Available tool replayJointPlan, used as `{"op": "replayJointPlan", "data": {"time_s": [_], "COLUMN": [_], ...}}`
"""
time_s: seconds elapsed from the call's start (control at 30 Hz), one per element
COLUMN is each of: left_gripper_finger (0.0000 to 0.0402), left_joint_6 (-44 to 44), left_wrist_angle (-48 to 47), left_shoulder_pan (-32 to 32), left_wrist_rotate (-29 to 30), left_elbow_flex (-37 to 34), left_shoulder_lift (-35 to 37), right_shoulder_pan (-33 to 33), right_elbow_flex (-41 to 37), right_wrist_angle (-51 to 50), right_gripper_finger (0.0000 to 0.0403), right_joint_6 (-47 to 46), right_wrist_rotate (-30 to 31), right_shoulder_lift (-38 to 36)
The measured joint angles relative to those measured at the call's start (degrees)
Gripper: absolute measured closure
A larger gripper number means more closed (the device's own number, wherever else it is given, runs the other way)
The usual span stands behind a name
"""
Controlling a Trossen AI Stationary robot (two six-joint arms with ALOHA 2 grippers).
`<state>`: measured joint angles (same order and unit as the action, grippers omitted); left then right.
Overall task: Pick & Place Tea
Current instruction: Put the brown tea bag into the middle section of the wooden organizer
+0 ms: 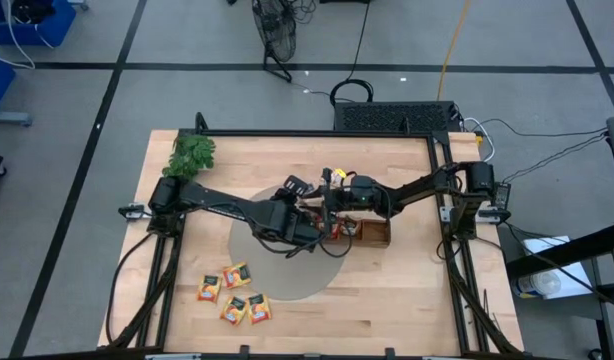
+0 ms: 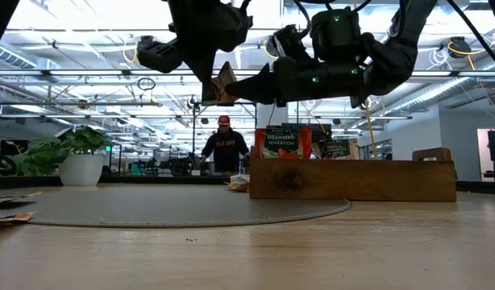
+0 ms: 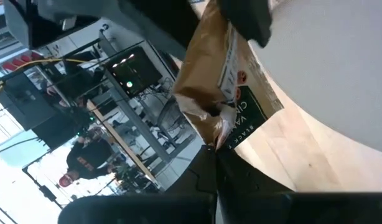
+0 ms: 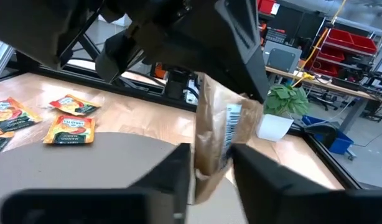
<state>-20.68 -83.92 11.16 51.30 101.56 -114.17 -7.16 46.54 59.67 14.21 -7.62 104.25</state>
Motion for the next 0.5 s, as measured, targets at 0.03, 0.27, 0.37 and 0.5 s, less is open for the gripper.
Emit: {"op": "replayJointPlan", "data": {"time_s": [0.03, 0.27, 0.37, 0.5], "left_gripper_finger": [0.0401, 0.0386, 0.0376, 0.0372], "left_joint_6": [0.4, 8.05, 15.16, 23.28], "left_wrist_angle": [0.0, -0.62, -2.68, -2.19], "left_shoulder_pan": [0.0, 0.19, 0.35, 0.21], "left_wrist_rotate": [-0.14, -2.66, -5.76, -9.83], "left_elbow_flex": [0.0, 0.0, 0.0, 0.02], "left_shoulder_lift": [0.0, 0.0, 1.92, 8.96], "right_shoulder_pan": [0.01, 0.04, 0.04, 0.02], "right_elbow_flex": [0.0, 0.0, -0.09, -2.0], "right_wrist_angle": [-0.01, -0.81, -3.16, -5.1], "right_gripper_finger": [0.0334, 0.0392, 0.0395, 0.0395], "right_joint_6": [0.07, -0.05, -0.25, -2.05], "right_wrist_rotate": [0.08, 1.04, 4.75, 7.82], "right_shoulder_lift": [0.0, -0.02, -0.84, -1.33]}}
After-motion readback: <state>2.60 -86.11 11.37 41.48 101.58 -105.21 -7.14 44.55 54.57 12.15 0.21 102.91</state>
